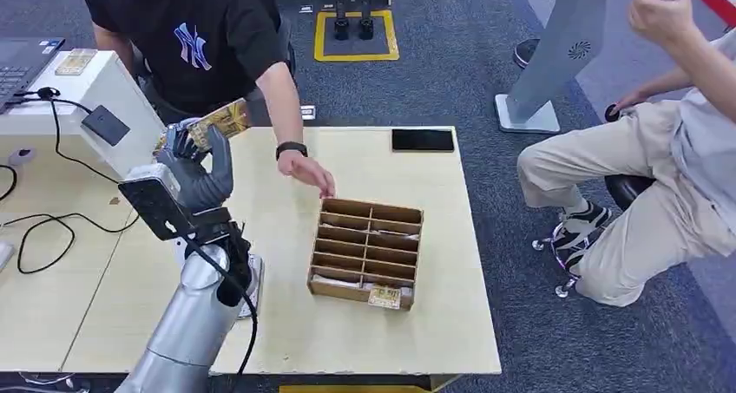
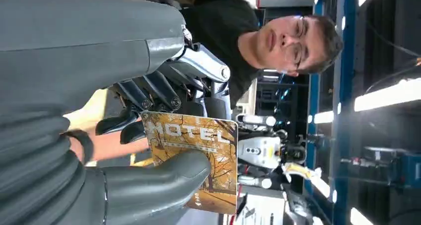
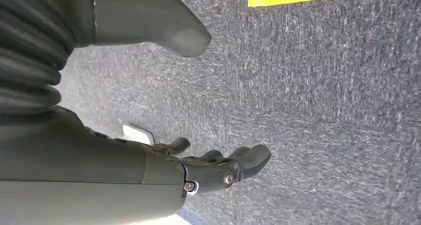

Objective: Pass the card to the sensor for recognition and then transmit it.

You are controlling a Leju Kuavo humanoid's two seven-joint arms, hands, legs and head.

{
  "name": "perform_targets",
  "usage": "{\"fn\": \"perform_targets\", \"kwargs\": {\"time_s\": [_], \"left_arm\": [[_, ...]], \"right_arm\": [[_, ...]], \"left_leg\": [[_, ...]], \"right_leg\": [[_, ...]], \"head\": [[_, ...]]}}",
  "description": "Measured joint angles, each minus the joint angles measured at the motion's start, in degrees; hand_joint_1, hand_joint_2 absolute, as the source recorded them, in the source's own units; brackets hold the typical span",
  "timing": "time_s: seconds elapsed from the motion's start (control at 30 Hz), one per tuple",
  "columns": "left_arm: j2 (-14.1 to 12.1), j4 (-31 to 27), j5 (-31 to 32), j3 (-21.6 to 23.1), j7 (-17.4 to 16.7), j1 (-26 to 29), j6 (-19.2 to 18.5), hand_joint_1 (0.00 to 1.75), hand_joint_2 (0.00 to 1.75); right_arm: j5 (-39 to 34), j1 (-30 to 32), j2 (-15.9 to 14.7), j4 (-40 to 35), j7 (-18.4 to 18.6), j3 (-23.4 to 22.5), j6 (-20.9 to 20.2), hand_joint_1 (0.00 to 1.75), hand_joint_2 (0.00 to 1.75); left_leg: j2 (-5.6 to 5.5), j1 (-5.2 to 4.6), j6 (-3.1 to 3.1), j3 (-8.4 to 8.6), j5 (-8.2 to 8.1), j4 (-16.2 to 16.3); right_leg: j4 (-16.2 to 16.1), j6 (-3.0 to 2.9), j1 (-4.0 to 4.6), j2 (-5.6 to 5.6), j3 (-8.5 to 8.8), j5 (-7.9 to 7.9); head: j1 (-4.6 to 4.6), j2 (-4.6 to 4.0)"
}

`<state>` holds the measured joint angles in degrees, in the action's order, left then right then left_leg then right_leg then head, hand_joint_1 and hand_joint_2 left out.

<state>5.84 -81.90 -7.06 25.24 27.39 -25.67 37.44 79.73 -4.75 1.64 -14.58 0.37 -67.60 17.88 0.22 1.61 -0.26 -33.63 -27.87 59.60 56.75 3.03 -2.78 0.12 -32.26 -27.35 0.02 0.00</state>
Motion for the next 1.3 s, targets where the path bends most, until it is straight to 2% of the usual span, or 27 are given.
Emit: {"fn": "perform_targets", "kwargs": {"time_s": [0.17,0.4,0.77,1.3], "left_arm": [[0.22,3.37,-0.72,-1.77,-1.77,-5.76,0.53,1.75,1.75],[0.48,7.24,-0.85,-2.84,-4.07,-10.44,0.88,1.75,1.75],[0.57,9.59,-0.83,-3.01,-4.11,-11.65,0.9,1.75,1.75],[0.83,10.14,-0.83,-3.1,-4.13,-11.8,0.9,1.75,1.75]], "right_arm": [[0.72,-1.22,0.33,0.22,0.85,1.36,-0.04,0.0,1.75],[0.77,-1.58,0.53,0.35,1.36,2.71,-0.07,0.0,1.75],[0.77,-1.63,0.57,0.5,1.38,2.78,-0.07,0.0,1.75],[0.77,-1.64,0.59,0.61,1.38,2.78,-0.07,0.0,1.75]], "left_leg": [[0.01,0.0,0.0,0.01,0.0,0.0],[0.0,0.0,0.0,0.0,0.0,0.0],[0.01,0.0,0.0,-0.01,-0.01,0.0],[0.02,0.0,0.0,-0.01,-0.01,0.0]], "right_leg": [[0.0,0.0,0.0,0.01,-0.01,0.0],[0.01,0.0,0.01,0.01,-0.01,0.0],[-0.01,0.0,0.0,0.02,-0.02,0.0],[-0.01,0.0,0.0,0.02,-0.03,0.0]], "head": [[0.02,0.0],[0.0,0.0],[0.02,0.0],[0.0,0.0]]}}
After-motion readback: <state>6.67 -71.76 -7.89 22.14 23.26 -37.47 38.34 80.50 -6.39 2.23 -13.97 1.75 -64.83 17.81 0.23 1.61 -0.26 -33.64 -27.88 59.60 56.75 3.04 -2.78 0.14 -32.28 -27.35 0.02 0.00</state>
